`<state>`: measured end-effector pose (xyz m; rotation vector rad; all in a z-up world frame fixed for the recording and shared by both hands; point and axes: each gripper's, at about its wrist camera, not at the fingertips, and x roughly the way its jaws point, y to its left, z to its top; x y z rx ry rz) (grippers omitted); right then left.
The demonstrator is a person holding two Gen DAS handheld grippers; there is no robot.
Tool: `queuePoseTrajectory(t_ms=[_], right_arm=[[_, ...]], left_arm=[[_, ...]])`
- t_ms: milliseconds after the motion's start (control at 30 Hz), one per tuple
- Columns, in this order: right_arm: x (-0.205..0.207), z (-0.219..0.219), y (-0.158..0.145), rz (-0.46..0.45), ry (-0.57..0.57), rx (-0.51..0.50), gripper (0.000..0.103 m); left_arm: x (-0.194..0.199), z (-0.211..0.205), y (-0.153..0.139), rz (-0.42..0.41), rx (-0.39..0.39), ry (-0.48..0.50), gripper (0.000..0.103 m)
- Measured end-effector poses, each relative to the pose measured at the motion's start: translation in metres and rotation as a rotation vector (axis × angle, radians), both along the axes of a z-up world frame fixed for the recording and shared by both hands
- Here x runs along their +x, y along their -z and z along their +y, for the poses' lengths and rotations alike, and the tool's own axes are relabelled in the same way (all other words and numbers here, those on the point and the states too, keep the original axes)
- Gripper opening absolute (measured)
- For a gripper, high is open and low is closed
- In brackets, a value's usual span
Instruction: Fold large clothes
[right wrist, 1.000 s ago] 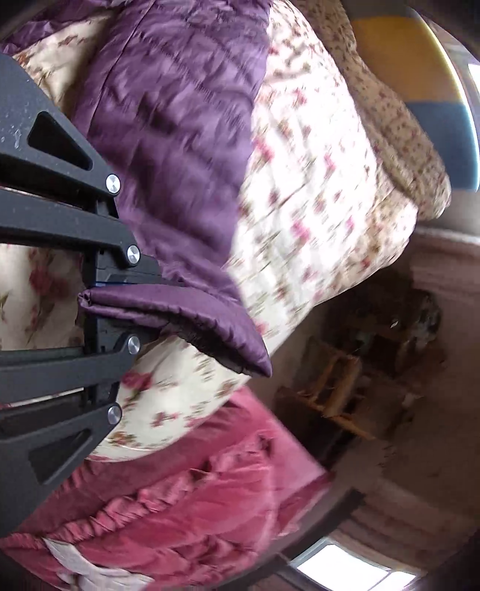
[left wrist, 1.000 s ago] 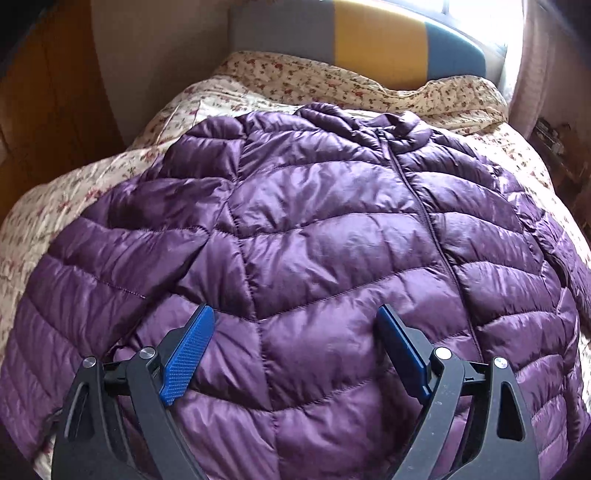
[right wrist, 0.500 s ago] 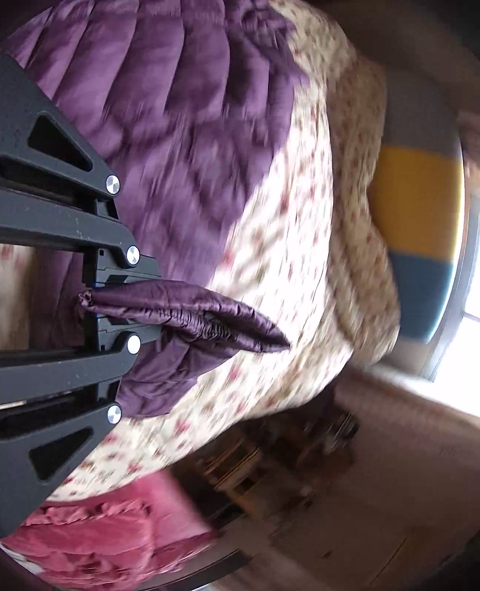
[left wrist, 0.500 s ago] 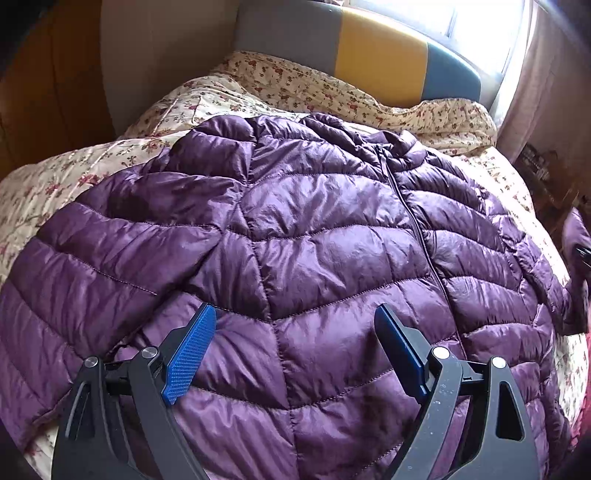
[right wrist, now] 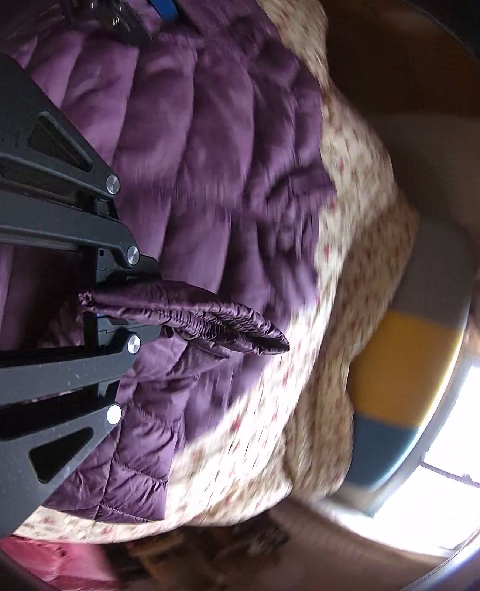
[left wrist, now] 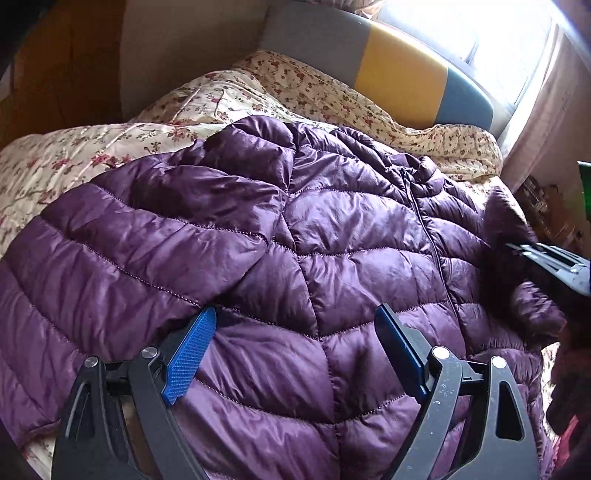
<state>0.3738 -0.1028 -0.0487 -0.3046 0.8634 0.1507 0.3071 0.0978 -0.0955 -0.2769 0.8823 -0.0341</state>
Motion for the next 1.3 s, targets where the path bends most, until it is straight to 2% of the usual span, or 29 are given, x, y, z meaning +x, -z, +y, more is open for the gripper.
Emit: queuePoseTrajectory(t_ms=[200,267,333,367,400,433,500,533,600,667,733,867,933,1067,1167,1233,1300], right_arm=[[-0.007,0.054,0.014,0.082,-0.182,0.076,0.007],[-0.009,0.061,0.020,0.105,-0.216,0.076,0.010],[-0.013,0.067,0.022,0.112,-0.240,0.084,0.020],[-0.015,0.067,0.022,0.108,-0.243,0.088,0.030],[-0.017,0.066,0.020,0.104,-0.242,0.092,0.045],[-0.020,0.066,0.019,0.091,-0.240,0.092,0.049],[-0.026,0.059,0.014,0.079,-0.240,0.092,0.053],[-0.029,0.055,0.011,0.078,-0.240,0.090,0.062],[-0.035,0.046,0.005,0.061,-0.230,0.086,0.074],[-0.038,0.036,0.000,0.051,-0.217,0.094,0.078],[-0.042,0.022,-0.004,0.047,-0.196,0.112,0.091],[-0.051,-0.008,-0.011,0.046,-0.166,0.147,0.101],[-0.054,-0.022,-0.013,0.049,-0.152,0.167,0.101],[-0.050,-0.056,-0.008,0.040,-0.049,0.156,0.101],[-0.043,-0.085,-0.004,0.034,0.055,0.162,0.101],[-0.038,-0.106,-0.002,0.028,0.128,0.173,0.101],[-0.033,-0.123,-0.001,0.024,0.180,0.187,0.101]], left_arm=[[-0.003,0.007,0.000,-0.007,-0.039,-0.001,0.082],[-0.005,0.010,-0.001,-0.011,-0.059,0.001,0.081],[-0.006,0.011,-0.002,-0.011,-0.066,0.005,0.081],[-0.006,0.010,-0.003,-0.012,-0.069,0.006,0.081],[-0.006,0.010,-0.003,-0.012,-0.072,0.008,0.081],[-0.007,0.009,-0.005,-0.014,-0.082,0.012,0.081],[-0.007,0.006,-0.008,-0.021,-0.092,0.018,0.081],[-0.007,0.004,-0.011,-0.027,-0.094,0.027,0.081],[-0.005,-0.002,-0.015,-0.034,-0.092,0.042,0.081],[-0.003,-0.009,-0.019,-0.039,-0.104,0.062,0.081],[-0.001,-0.016,-0.022,-0.039,-0.114,0.076,0.081],[0.007,-0.031,-0.027,-0.031,-0.159,0.102,0.081],[0.013,-0.041,-0.028,-0.024,-0.153,0.114,0.081],[0.025,-0.056,-0.023,0.005,-0.142,0.132,0.081],[0.036,-0.068,-0.018,0.037,-0.138,0.153,0.067],[0.044,-0.076,-0.014,0.052,-0.130,0.165,0.061],[0.048,-0.081,-0.010,0.067,-0.117,0.180,0.035]])
